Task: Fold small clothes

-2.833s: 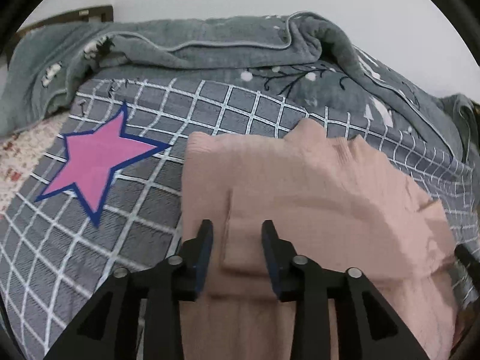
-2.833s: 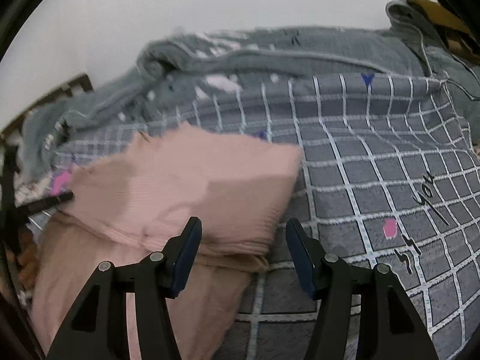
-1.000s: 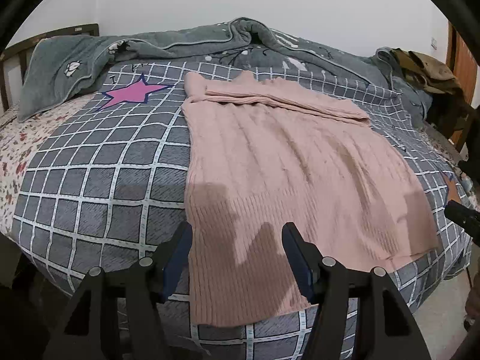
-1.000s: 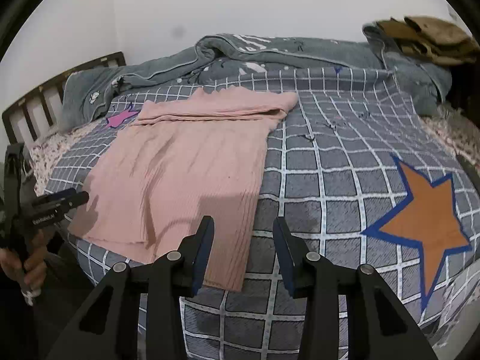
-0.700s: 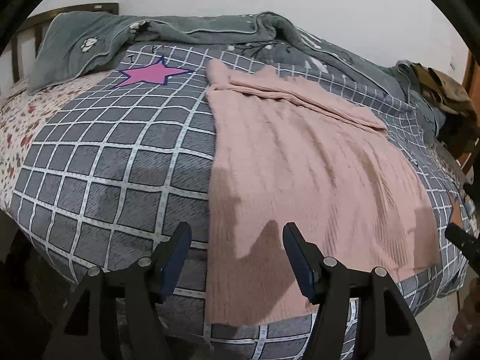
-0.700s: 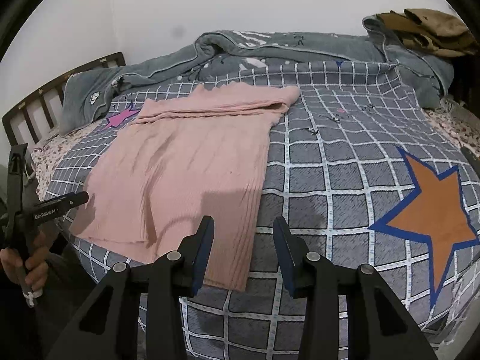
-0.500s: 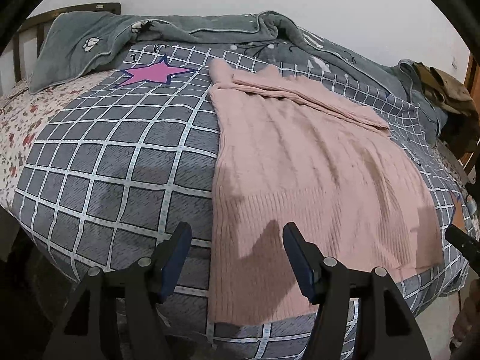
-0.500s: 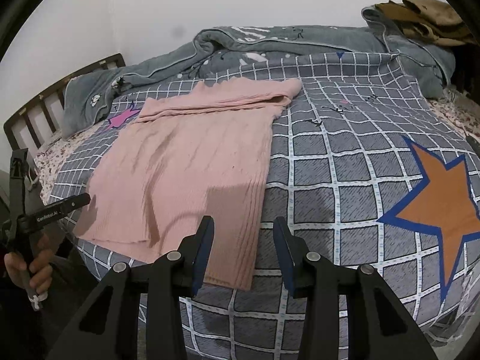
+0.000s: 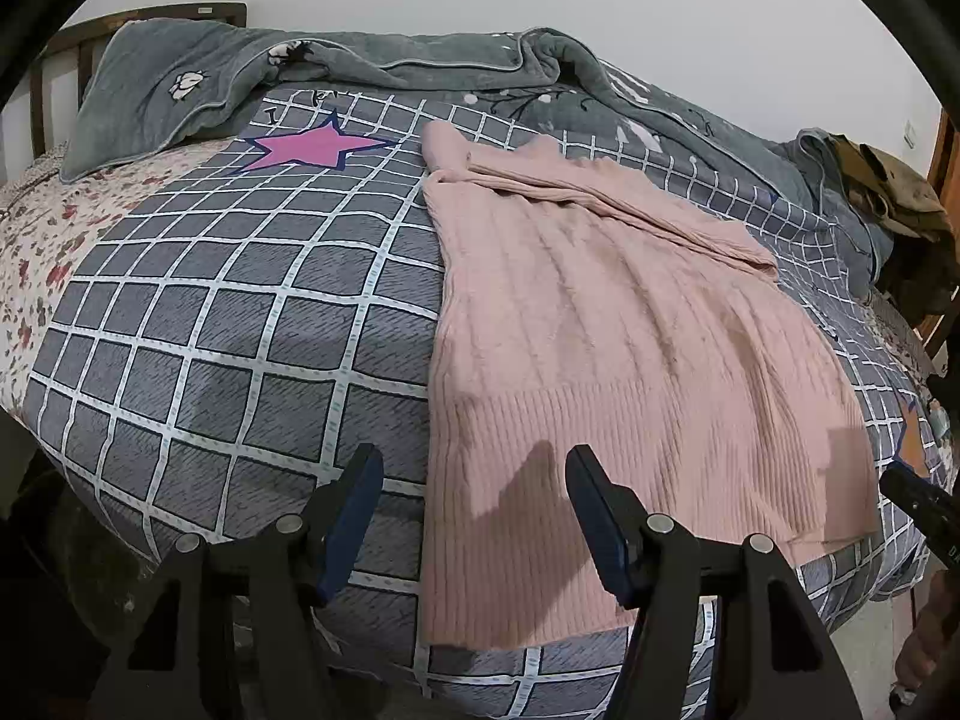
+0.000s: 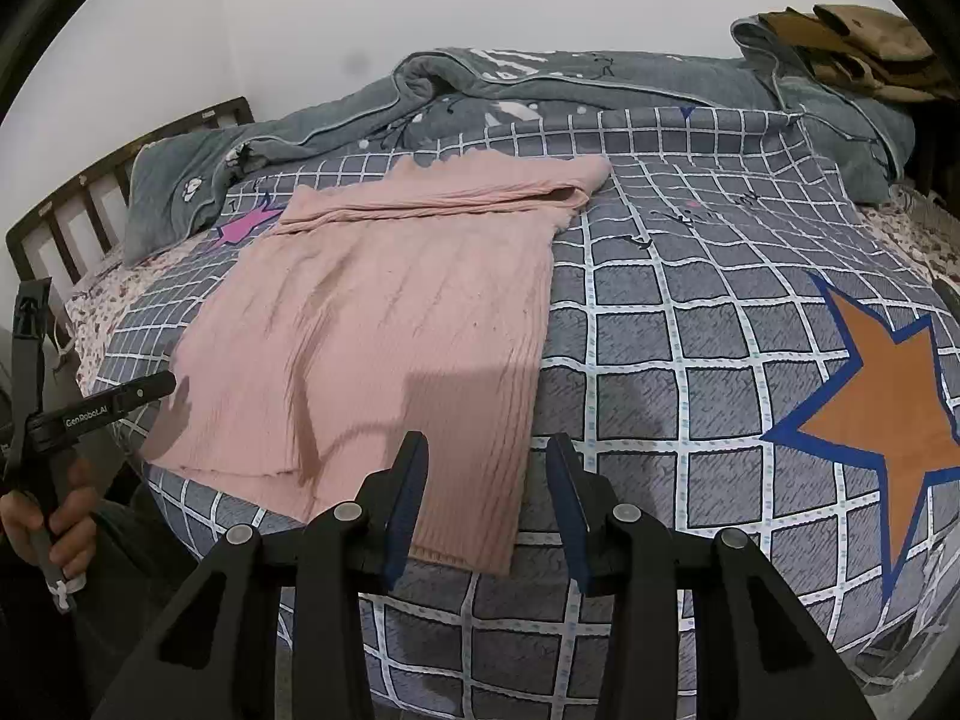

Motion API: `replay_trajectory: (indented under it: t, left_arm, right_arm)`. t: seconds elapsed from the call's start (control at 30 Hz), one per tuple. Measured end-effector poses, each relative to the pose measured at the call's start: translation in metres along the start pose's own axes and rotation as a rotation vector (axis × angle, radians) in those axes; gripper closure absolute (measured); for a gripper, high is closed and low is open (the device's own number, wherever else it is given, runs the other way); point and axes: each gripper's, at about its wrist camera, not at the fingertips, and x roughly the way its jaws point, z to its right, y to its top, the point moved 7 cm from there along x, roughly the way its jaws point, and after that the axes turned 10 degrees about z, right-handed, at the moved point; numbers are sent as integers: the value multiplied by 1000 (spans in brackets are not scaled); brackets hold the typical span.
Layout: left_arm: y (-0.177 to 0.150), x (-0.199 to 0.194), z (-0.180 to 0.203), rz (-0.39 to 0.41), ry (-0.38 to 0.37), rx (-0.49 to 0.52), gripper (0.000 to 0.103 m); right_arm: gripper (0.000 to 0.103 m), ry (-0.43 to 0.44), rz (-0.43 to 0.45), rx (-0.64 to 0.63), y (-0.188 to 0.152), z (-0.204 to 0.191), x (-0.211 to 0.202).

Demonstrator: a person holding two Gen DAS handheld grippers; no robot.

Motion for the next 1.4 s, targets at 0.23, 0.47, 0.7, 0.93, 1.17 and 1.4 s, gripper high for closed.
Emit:
replay_trajectory:
  t: [0.23,0.47,0.7,0.93,1.17,1.4]
  left_arm:
    - [1,-7,-1,9,-69,-48,42]
    - [-3,-7,-8,-8,-107,-104,42]
    - [-9,-5,-5,-25,-142,-122,48]
    - [-21,8,14,-77,-83,-8,63]
    - [-20,5,2,-71,-38,-47,74]
    - [-25,0,0,-65,-19,-31,72]
  right_arm:
    - [62,-8,-12,2,-6,3,2]
    - [62,14,-51,34,-22,2,15]
    - [97,-27,-44,2,-31,-1,23]
    - [96,10,-38,40,-32,2,26]
    - [93,20,-17,13,-33,-2,27]
    - [93,22,-18,-27,-34,-4,26]
